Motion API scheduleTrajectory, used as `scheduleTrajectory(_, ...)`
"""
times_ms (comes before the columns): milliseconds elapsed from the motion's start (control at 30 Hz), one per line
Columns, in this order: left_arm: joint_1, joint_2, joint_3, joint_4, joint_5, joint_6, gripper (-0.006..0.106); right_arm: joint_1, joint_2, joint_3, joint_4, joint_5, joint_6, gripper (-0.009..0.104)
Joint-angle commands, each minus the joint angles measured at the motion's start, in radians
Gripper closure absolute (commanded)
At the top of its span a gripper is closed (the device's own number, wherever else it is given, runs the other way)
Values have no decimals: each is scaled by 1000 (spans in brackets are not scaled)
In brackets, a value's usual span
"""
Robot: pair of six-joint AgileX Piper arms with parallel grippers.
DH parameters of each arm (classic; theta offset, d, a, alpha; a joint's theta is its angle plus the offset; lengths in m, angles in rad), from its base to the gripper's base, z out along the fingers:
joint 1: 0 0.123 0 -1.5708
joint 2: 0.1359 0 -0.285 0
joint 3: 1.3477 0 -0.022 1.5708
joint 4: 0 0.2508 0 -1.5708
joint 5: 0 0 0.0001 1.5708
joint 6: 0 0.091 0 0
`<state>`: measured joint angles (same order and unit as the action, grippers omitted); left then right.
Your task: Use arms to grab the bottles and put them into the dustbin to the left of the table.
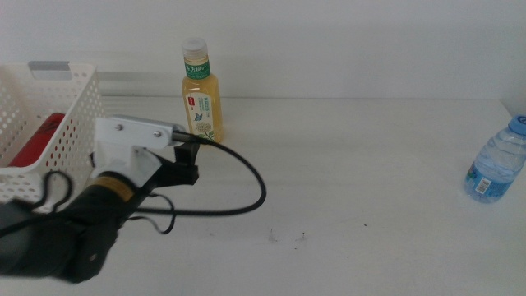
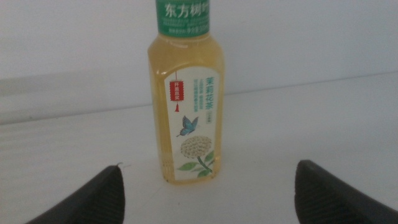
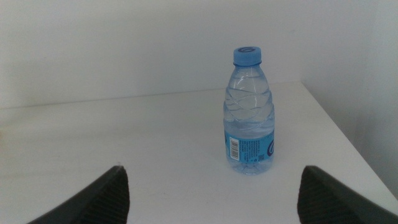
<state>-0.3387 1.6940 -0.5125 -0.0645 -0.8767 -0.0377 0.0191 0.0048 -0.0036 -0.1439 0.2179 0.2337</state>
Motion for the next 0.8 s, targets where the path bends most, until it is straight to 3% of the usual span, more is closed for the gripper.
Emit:
scheduleTrajectory(0,0,92,-59,-28,-63,-15,7,-9,-5,4,-13,-8,-6,3)
scheduleTrajectory(567,0,417,-434,-49,-1,-8,7,-9,-5,4,-13,-8,-6,3)
scheduleTrajectory(767,0,468,-518,-80,35,117,7,-9,-5,4,-13,-8,-6,3)
